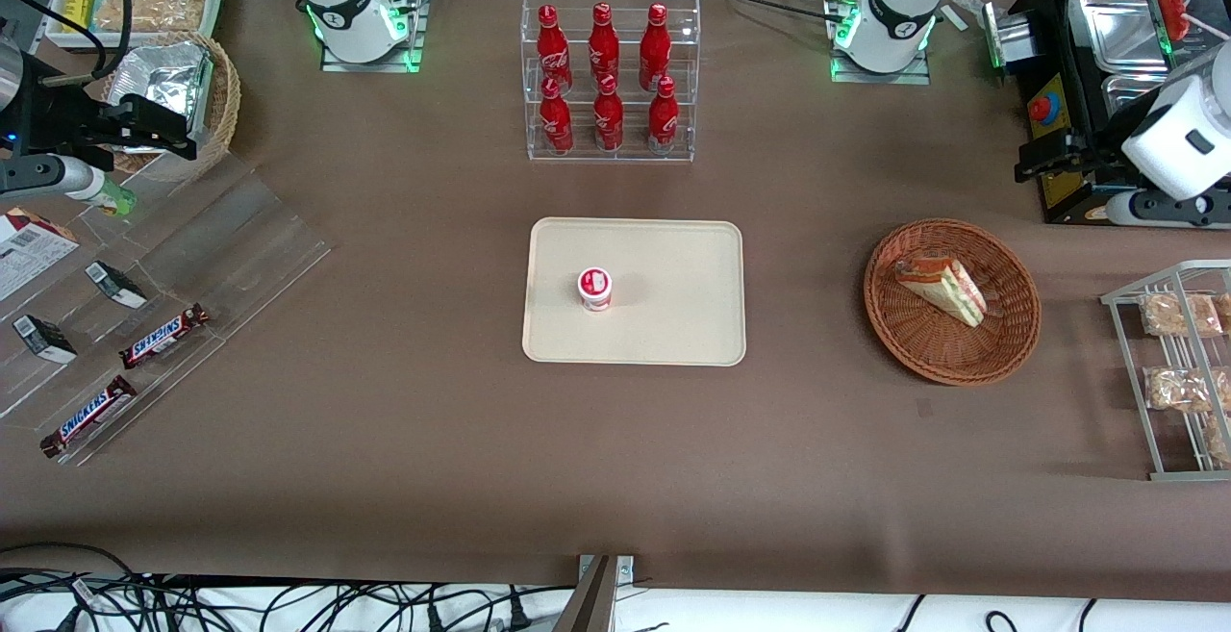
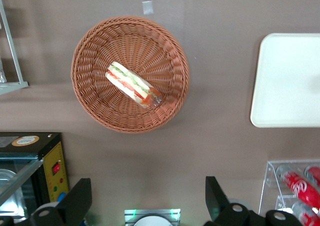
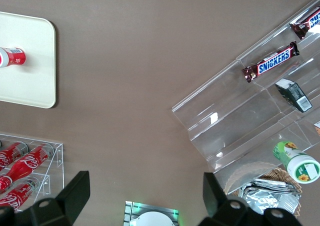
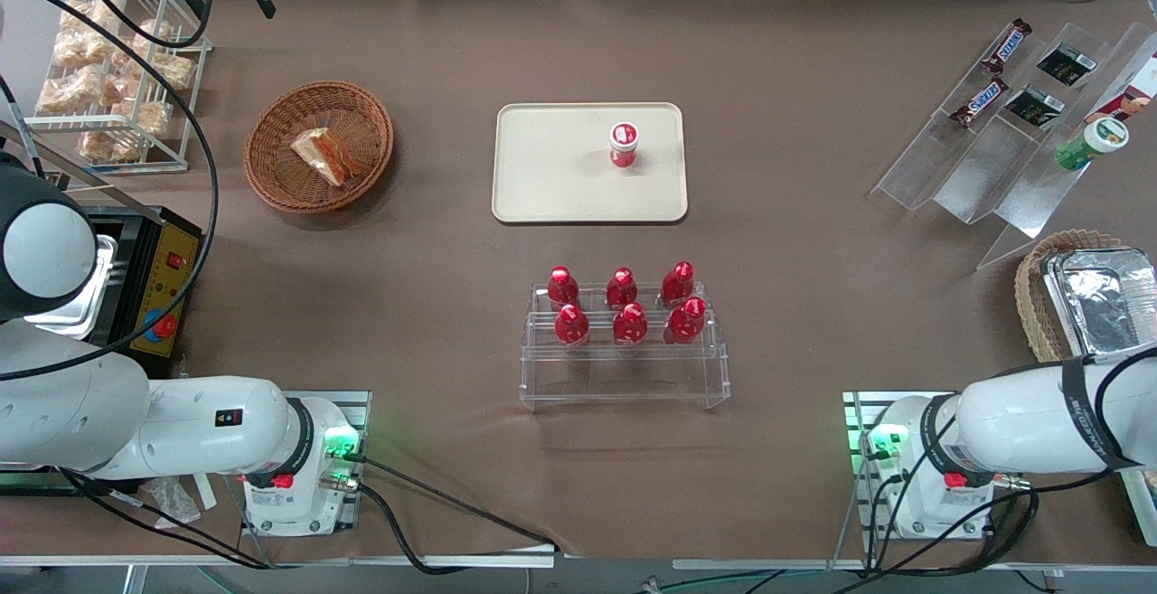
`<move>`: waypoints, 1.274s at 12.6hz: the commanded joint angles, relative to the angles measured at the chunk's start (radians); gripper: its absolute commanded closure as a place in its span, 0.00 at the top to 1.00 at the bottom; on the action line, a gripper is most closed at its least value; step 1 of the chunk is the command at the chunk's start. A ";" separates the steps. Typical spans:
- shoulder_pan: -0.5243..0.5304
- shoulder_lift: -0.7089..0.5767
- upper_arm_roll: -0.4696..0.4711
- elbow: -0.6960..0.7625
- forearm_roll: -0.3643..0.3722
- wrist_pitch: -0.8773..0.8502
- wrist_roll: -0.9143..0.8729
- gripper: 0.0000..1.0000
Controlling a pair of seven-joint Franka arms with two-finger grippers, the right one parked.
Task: Place sandwich from basket to tray
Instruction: 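Move the left gripper over the wrapped sandwich in the wicker basket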
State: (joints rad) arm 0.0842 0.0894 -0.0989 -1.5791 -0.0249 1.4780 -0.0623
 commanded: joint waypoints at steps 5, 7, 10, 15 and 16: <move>0.006 -0.014 -0.002 -0.315 0.057 0.338 -0.411 1.00; 0.018 -0.016 -0.002 -0.395 0.072 0.454 -0.520 1.00; 0.022 -0.013 -0.001 -0.507 0.074 0.634 -0.657 1.00; 0.052 0.001 0.001 -0.645 0.076 0.870 -0.734 1.00; 0.060 0.016 0.001 -0.665 0.077 0.919 -0.755 1.00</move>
State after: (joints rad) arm 0.1318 0.1051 -0.0949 -2.1945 0.0310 2.3196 -0.7764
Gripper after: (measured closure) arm 0.000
